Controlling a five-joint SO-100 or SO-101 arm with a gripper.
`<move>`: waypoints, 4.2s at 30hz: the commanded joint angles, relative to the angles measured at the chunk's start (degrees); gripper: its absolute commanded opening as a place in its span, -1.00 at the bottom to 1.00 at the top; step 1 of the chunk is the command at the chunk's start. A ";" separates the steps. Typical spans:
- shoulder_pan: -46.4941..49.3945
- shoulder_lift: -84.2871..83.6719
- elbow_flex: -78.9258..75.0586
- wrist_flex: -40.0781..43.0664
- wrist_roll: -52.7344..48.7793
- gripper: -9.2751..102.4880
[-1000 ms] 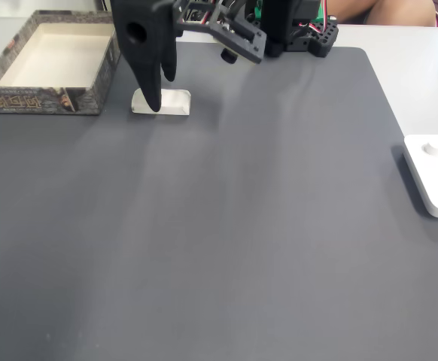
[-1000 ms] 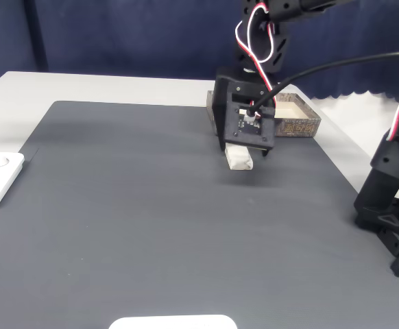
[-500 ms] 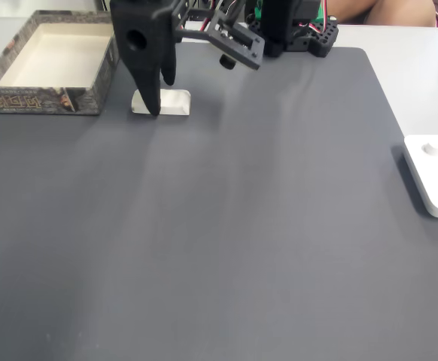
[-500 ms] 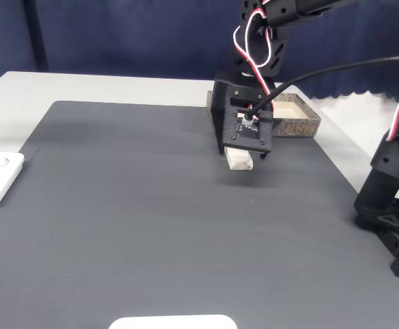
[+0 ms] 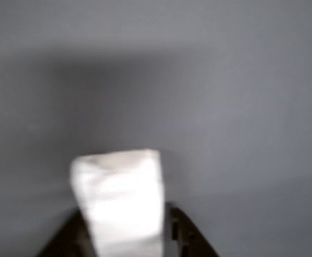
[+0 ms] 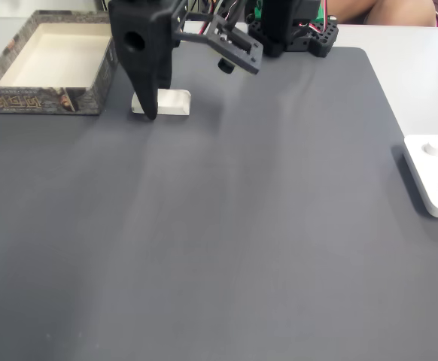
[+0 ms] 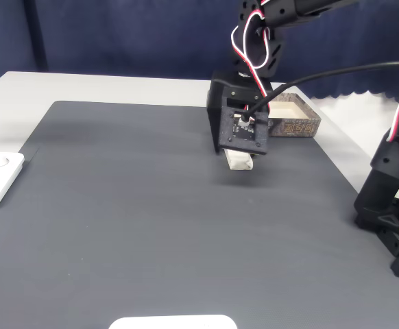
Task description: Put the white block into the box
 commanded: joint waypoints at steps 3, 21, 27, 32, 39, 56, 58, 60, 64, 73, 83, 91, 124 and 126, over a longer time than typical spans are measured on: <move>-0.97 0.09 -2.64 0.35 -1.14 -0.71; -1.14 6.15 -2.29 5.36 -10.72 -0.86; -0.97 14.33 -2.20 9.67 -15.73 -0.86; 0.97 18.28 -4.31 15.29 -22.15 -0.86; 7.21 17.58 -14.24 25.14 -35.95 -0.86; 23.20 -4.75 -42.71 27.77 -52.12 -0.86; 23.82 -8.17 -45.35 27.69 -52.12 -0.86; 24.52 -10.90 -47.20 27.07 -52.12 -0.86; 25.14 -14.59 -49.92 26.89 -52.03 -0.86; 27.25 -19.95 -54.32 25.49 -51.86 -0.86; 27.86 -27.07 -59.15 25.49 -49.92 -0.86; 26.98 -30.15 -62.40 25.66 -51.15 -0.86; 25.75 -33.13 -63.28 22.85 -52.47 -0.48; 25.40 -33.40 -63.19 22.59 -52.65 -0.47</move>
